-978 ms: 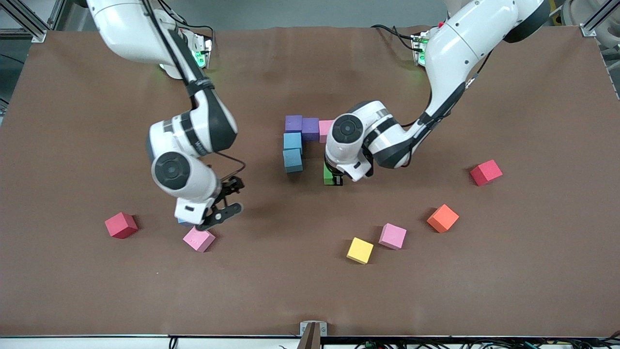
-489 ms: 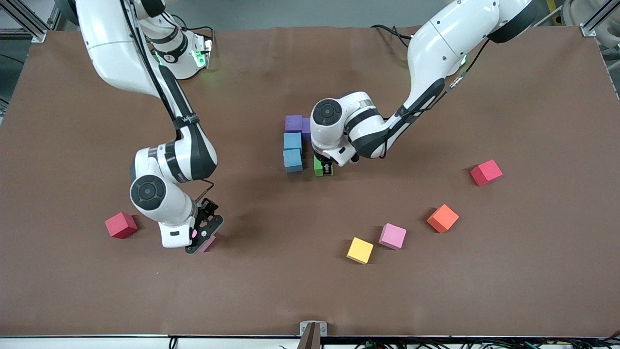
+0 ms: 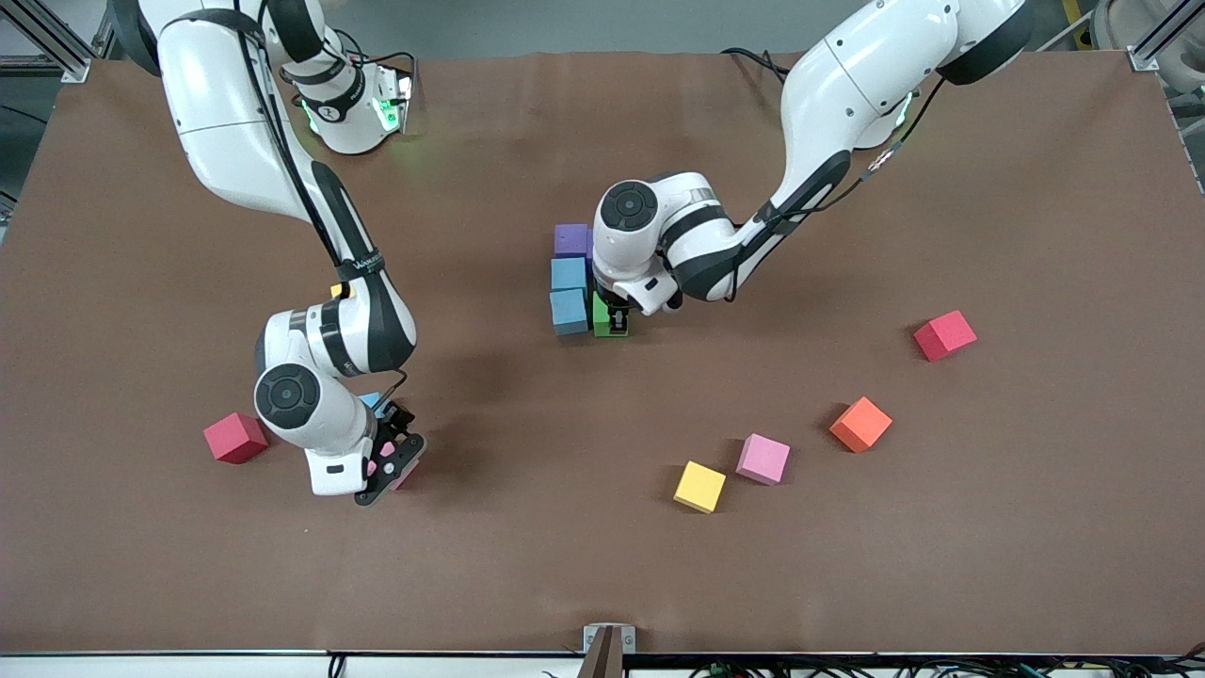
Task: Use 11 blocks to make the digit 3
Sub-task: 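Place the green block beside the blue blocks while the right gripper grasps pink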
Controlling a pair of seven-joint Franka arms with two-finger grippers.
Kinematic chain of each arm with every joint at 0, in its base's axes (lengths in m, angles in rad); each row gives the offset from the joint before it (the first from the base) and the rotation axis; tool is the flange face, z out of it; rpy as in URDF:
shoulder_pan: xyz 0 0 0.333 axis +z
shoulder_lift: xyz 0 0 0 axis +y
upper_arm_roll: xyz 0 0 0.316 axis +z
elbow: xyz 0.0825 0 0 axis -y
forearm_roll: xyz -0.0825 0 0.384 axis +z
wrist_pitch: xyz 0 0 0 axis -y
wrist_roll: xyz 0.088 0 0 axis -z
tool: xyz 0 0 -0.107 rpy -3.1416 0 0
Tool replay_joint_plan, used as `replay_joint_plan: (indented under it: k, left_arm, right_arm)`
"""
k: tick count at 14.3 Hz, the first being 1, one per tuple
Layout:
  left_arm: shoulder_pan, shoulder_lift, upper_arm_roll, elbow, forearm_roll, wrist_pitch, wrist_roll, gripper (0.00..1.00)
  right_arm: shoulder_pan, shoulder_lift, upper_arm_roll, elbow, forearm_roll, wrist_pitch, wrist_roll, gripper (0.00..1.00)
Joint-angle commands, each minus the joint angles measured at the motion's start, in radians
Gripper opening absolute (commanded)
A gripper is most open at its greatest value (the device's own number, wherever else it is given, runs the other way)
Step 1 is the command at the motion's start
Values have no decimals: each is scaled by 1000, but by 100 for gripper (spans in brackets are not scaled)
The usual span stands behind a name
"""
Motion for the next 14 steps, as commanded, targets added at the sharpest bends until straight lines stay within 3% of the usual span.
replay_joint_plan:
  k: [1,9,10,11,12,14]
  left_arm:
    - [-9,18,5,-1,29,22,-60,19]
    - [-14,34,5,-1,29,67,-61,19]
    - [-14,35,7,0,27,67,-61,20]
    - [-14,37,7,0,29,68,-60,20]
    - [-15,38,7,2,29,68,-60,21]
    - [-14,40,7,3,29,68,-60,23]
  right_arm:
    - [-21,33,18,45,-20,2,-9,100]
    - [-38,89,18,56,-3,52,-8,100]
    - [-38,94,18,56,2,53,-8,90]
    - [-36,96,18,56,6,53,-6,68]
    - [-36,96,18,56,8,51,1,52]
    - [-30,96,20,56,42,39,8,30]
